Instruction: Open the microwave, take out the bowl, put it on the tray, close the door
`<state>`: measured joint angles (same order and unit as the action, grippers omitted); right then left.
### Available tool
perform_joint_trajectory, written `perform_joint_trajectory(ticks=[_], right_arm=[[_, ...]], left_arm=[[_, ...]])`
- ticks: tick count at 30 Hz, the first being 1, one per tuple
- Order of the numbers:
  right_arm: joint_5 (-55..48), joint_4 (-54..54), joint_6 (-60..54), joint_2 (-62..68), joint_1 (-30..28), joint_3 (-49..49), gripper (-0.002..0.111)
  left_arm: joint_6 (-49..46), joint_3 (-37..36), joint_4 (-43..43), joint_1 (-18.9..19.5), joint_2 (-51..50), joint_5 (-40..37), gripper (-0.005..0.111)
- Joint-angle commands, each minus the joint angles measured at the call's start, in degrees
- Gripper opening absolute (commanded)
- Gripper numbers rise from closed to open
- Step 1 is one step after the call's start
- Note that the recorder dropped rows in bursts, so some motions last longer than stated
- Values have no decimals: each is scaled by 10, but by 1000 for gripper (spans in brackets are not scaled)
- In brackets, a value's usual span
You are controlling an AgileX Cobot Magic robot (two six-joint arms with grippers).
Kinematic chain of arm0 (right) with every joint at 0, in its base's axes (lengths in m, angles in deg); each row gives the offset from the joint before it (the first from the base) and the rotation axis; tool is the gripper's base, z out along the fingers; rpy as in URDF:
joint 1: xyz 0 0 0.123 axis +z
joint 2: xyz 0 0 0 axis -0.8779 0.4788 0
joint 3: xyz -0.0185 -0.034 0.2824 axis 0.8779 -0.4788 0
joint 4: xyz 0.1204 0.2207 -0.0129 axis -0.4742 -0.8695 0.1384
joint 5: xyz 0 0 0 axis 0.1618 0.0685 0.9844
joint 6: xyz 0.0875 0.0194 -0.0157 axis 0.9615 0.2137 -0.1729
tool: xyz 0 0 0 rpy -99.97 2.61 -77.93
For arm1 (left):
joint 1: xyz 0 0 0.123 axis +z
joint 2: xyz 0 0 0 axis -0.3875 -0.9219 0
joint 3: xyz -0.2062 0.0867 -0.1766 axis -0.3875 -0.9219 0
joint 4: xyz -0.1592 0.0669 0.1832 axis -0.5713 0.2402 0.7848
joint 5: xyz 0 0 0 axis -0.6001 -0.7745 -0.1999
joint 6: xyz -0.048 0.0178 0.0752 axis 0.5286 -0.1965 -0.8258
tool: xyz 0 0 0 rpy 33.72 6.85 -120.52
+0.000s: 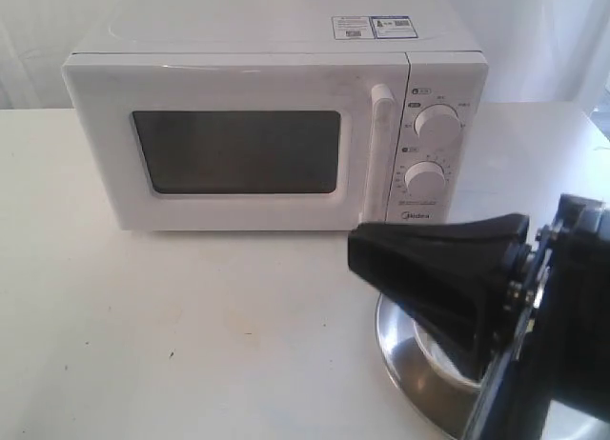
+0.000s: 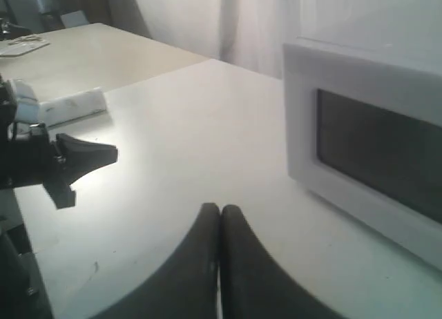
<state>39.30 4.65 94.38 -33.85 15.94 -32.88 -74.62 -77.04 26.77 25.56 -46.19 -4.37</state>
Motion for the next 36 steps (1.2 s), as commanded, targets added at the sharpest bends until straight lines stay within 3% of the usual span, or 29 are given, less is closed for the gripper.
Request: perform_joint_trajectory(ticks=[1, 9, 15, 18, 30, 36], right_arm=[[32, 1, 10, -5, 3, -7, 0], [9, 12, 9, -4, 3, -7, 0], [-100, -2, 20, -18, 6, -29, 0], [-91, -5, 23, -51, -59, -61, 0], [23, 0, 23, -352, -454, -237, 0], [60, 0, 15, -406, -590, -278, 0]], left_arm=[[3, -2, -2, 0, 1, 1, 0], [3, -2, -2, 0, 1, 1, 0], [3, -2, -2, 0, 1, 1, 0], [3, -2, -2, 0, 1, 1, 0], [3, -2, -2, 0, 1, 1, 0], [3, -2, -2, 0, 1, 1, 0]])
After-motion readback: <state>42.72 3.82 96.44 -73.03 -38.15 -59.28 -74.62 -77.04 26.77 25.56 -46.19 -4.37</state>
